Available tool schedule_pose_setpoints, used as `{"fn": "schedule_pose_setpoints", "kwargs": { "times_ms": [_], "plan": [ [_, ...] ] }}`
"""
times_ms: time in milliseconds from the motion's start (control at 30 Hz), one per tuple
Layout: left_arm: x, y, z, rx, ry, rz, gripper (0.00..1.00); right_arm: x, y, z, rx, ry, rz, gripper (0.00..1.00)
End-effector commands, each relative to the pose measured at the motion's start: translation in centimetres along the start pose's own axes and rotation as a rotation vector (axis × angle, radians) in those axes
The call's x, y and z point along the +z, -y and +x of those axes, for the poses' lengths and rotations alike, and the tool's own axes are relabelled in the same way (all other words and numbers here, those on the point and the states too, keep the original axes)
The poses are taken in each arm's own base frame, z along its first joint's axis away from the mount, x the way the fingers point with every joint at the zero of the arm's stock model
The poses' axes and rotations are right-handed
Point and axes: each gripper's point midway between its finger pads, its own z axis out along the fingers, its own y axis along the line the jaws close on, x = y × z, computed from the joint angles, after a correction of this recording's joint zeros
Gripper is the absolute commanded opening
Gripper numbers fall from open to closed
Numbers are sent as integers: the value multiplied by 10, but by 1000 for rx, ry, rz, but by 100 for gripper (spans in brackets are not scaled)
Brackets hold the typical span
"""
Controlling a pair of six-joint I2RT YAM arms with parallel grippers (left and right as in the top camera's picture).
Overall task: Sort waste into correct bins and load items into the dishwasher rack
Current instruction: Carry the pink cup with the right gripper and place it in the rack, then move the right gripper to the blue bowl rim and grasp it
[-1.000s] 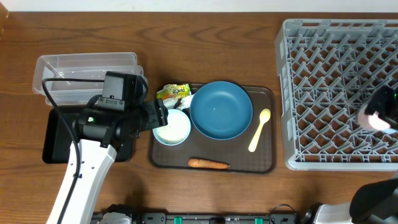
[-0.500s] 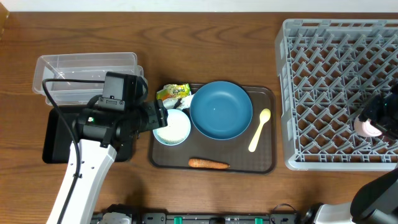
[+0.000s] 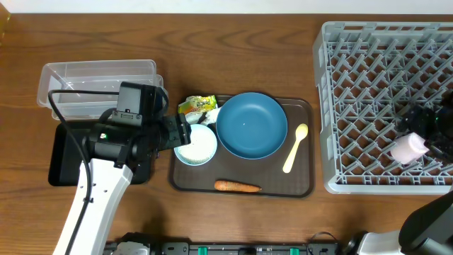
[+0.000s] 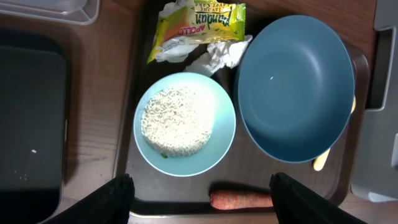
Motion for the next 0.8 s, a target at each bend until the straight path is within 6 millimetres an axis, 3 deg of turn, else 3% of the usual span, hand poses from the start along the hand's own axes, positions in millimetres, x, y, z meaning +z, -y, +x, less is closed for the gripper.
{"fn": "schedule_pose_setpoints", "kwargs": {
  "times_ms": [0, 200, 367, 567, 767],
  "plan": [
    [-2, -3, -1, 19, 2, -22, 73, 1, -29, 5, -66, -29, -161, 96],
    [-3, -23, 5, 12, -12, -128, 73, -6, -80, 15, -194, -38, -335, 85],
    [-5, -35, 11, 9, -28, -192, 73, -9, -140, 32, -386, -7, -373, 85],
    [-6, -37, 13, 7, -39, -200, 73, -17, -224, 64, -631, 92, -423, 84],
    [-6, -37, 13, 7, -39, -200, 73, -12, -276, 100, -796, 194, -338, 83]
  ]
}}
